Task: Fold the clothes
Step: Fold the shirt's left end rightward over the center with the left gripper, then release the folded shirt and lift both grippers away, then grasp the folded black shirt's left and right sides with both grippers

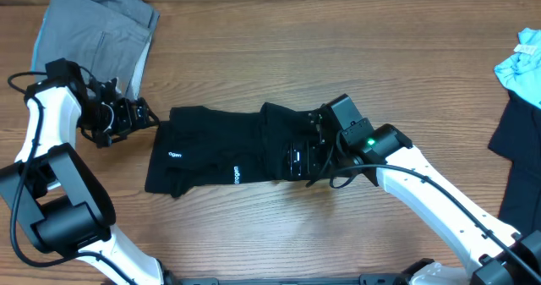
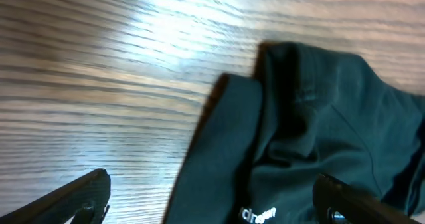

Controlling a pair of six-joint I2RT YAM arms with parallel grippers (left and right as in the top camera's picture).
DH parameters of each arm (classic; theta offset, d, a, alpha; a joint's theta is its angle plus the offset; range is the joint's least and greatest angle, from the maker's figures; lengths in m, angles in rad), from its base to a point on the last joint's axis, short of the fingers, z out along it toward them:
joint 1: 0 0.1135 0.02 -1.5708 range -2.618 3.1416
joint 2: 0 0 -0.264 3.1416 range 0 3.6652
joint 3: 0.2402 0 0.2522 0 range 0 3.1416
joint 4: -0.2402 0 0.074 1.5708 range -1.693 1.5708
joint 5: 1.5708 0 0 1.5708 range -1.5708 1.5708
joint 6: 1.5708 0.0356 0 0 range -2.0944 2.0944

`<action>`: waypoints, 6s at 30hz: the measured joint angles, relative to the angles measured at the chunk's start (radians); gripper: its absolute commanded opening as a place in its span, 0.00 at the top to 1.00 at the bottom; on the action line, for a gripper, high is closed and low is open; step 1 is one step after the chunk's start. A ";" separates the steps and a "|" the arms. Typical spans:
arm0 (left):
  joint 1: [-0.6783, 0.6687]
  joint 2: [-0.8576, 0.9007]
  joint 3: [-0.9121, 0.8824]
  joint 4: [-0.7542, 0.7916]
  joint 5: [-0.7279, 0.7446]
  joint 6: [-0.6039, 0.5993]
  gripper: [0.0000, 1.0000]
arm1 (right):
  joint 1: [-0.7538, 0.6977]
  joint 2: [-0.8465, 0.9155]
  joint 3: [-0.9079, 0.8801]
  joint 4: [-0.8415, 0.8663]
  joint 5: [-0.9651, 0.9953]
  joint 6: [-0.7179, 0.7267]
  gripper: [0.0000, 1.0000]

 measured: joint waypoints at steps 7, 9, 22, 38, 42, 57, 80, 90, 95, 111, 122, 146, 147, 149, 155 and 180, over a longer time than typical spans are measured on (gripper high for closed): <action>-0.005 0.000 -0.140 0.074 0.053 0.035 0.00 | 0.000 0.000 0.000 0.011 0.006 -0.005 0.00; -0.005 0.000 -0.153 0.076 0.074 0.037 0.00 | 0.000 0.000 0.000 0.014 0.006 -0.005 0.00; -0.058 -0.029 -0.249 0.171 0.151 0.021 0.01 | 0.000 0.000 0.000 0.016 0.006 -0.008 0.00; -0.156 -0.018 -0.286 0.279 0.101 -0.111 0.96 | 0.000 0.000 0.000 0.008 0.006 -0.008 0.00; -0.165 -0.018 -0.261 0.222 0.006 -0.183 0.96 | 0.000 0.000 0.000 0.002 0.006 -0.013 0.00; -0.370 -0.001 0.378 -0.397 -0.352 -0.372 0.96 | 0.000 0.151 0.000 0.160 0.065 -0.019 0.00; -0.796 0.109 0.412 -0.248 -0.273 -0.504 0.57 | -0.002 0.334 0.011 0.232 0.029 0.005 0.00; -0.806 0.110 0.464 -0.299 -0.237 -0.467 0.33 | -0.142 0.230 0.010 0.063 0.012 0.067 0.00; -0.658 0.100 0.511 -0.441 -0.311 -0.451 0.25 | -0.170 0.051 0.011 0.049 0.008 0.076 0.00; -0.479 0.097 0.277 -0.272 0.005 -0.165 0.15 | -0.143 0.043 0.010 0.046 0.005 0.080 0.00; -0.502 0.097 0.171 -0.215 0.049 -0.153 0.27 | -0.143 0.043 0.010 0.046 0.005 0.071 0.00; -0.750 0.097 0.167 -0.053 0.364 -0.166 0.30 | -0.143 0.043 0.010 0.060 0.005 0.067 0.00; -0.758 0.097 0.167 -0.053 0.364 -0.167 0.30 | -0.143 0.043 0.010 0.060 0.006 0.067 0.00; -0.754 0.097 0.180 -0.089 0.365 -0.173 0.33 | -0.143 0.043 0.010 0.060 0.006 0.067 0.00; -0.679 0.098 0.386 -0.297 0.306 -0.175 0.33 | -0.194 0.043 0.013 0.054 -0.001 0.068 0.00; -0.526 0.098 0.011 -0.181 -0.133 -0.391 0.90 | -0.101 0.453 0.067 0.760 -0.302 0.161 0.96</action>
